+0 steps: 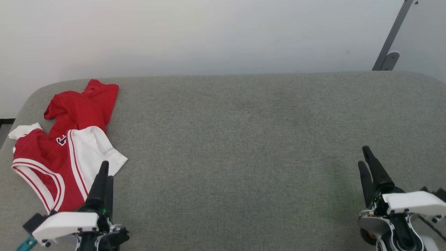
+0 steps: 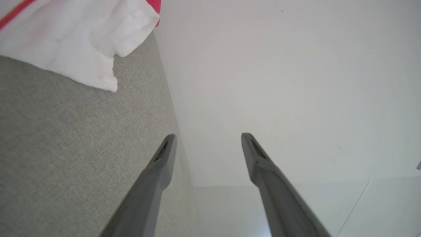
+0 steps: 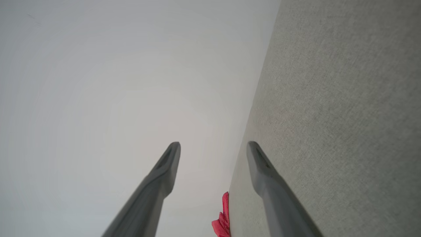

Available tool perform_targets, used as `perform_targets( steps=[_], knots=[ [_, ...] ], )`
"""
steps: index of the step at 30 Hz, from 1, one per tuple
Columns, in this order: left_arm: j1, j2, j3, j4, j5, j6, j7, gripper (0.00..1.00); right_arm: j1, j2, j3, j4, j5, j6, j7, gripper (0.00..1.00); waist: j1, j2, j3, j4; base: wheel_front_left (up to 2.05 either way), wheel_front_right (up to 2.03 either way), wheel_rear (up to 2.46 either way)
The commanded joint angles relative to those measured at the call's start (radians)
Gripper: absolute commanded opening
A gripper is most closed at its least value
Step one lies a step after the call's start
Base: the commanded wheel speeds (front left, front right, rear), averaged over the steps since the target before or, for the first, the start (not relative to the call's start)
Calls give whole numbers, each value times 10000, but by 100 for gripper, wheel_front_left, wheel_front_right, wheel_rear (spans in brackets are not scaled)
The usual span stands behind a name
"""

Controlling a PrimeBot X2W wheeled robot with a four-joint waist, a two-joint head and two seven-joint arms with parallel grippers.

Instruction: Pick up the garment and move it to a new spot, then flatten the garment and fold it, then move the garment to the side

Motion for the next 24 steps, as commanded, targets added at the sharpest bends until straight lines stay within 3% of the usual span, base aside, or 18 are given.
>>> perform_targets(
  steps=[1,24],
  knots=[
    [-440,154,-62,-117,333,-3,-145,100,-449,-229,174,-139,-318,30,-151,100,0,0,0,4,0,0,0],
    [-905,698,-211,41,4852,114,-1110,100,-1662,-1690,1890,570,-3712,35,-1363,100,0,0,-27,8,0,0,0]
  ],
)
